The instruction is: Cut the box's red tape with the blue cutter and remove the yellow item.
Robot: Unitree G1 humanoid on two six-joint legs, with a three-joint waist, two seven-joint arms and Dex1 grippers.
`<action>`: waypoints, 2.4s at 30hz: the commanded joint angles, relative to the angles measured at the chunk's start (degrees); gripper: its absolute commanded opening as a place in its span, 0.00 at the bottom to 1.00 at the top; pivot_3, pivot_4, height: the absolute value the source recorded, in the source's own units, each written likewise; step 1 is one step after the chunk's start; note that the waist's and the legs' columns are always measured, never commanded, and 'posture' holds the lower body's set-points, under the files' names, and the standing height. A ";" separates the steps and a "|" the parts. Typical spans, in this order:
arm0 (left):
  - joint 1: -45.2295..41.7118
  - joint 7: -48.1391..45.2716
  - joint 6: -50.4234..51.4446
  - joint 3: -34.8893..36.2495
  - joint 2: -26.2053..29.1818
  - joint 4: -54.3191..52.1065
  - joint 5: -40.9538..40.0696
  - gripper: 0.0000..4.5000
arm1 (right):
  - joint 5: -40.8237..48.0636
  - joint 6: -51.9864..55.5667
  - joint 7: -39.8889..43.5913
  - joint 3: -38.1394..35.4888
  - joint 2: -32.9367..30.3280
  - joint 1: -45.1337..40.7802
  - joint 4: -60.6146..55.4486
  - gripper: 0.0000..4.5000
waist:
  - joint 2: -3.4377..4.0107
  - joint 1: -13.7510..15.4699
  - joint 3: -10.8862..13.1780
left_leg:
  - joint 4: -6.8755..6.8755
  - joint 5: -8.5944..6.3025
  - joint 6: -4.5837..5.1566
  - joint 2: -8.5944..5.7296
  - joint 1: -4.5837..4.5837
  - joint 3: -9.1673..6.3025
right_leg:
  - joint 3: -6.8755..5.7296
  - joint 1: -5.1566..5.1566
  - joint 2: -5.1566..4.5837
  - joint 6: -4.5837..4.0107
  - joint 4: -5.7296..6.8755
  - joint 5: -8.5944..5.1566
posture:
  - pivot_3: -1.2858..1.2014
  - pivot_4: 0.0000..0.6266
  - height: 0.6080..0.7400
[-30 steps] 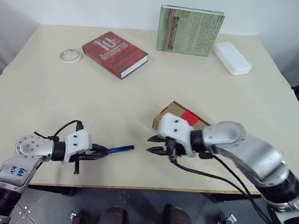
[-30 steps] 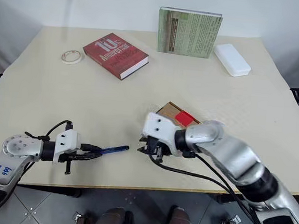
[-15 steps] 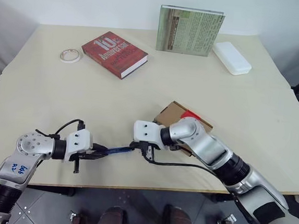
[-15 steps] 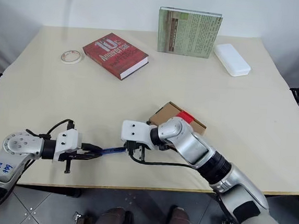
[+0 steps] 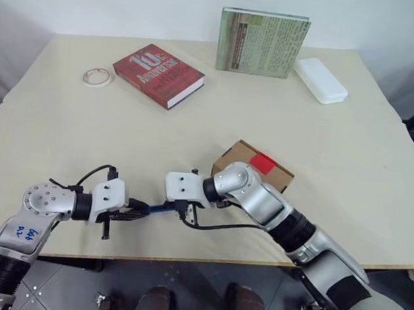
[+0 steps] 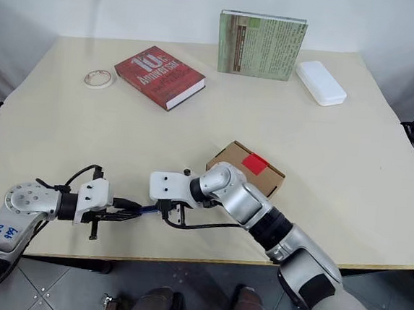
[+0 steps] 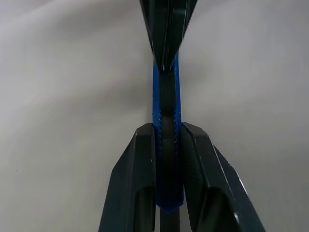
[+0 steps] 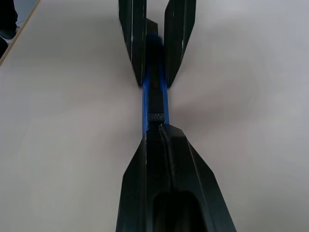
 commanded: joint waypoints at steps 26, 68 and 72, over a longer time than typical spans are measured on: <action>-15.65 20.51 -39.76 6.05 -21.82 18.68 7.66 0.09 | 24.16 56.74 -8.73 -32.08 -10.43 -20.00 -2.22 0.99 | -0.19 -1.38 0.10 | 0.00 -0.16 -0.05 0.14 -0.20 0.23 | -0.01 -0.19 0.12 0.07 -0.14 0.05 | 0.52 0.24 1.00; -16.47 30.73 -43.45 2.64 -21.75 17.58 11.36 0.09 | 24.08 42.26 2.52 -23.09 -9.46 -23.39 6.55 0.01 | -0.21 -1.63 0.12 | -0.02 -0.20 -0.04 0.17 -0.19 0.32 | -0.01 -0.23 0.12 0.17 -0.17 0.11 | 0.52 0.24 1.00; -16.15 30.66 -43.26 2.55 -21.59 17.26 11.21 0.09 | 22.96 40.18 3.68 -21.17 -10.63 -22.30 4.69 0.13 | -0.21 -1.62 0.12 | -0.01 -0.20 -0.04 0.17 -0.19 0.33 | -0.01 -0.23 0.11 0.17 -0.17 0.11 | 0.52 0.24 1.00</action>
